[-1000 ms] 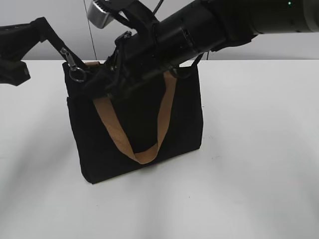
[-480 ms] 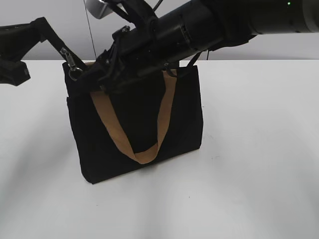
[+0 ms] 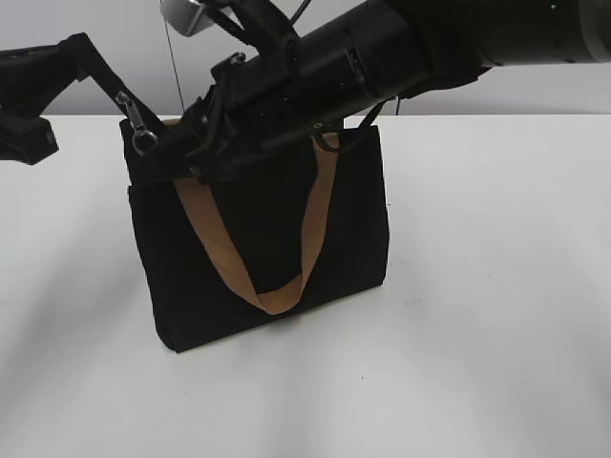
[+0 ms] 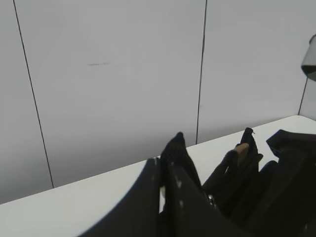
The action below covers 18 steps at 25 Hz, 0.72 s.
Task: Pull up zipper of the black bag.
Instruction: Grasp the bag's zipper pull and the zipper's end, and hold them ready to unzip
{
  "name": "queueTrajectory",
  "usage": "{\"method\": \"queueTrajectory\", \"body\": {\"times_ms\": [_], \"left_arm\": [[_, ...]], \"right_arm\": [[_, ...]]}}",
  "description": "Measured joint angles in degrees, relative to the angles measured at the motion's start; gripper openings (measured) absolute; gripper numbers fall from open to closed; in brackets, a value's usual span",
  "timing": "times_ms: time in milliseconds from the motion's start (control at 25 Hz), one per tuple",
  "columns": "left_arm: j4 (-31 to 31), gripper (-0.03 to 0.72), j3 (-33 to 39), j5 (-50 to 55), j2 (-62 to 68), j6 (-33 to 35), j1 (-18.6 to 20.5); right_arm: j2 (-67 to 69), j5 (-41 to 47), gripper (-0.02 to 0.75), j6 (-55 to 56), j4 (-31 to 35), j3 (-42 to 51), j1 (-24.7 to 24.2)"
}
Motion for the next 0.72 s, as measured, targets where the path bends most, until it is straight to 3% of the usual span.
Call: {"method": "queueTrajectory", "body": {"times_ms": [720], "left_arm": [[0.0,0.002,0.0,0.0,0.0,0.0,0.0]], "right_arm": [[0.4,-1.1,0.244,-0.1,2.6,0.0,0.0]]}}
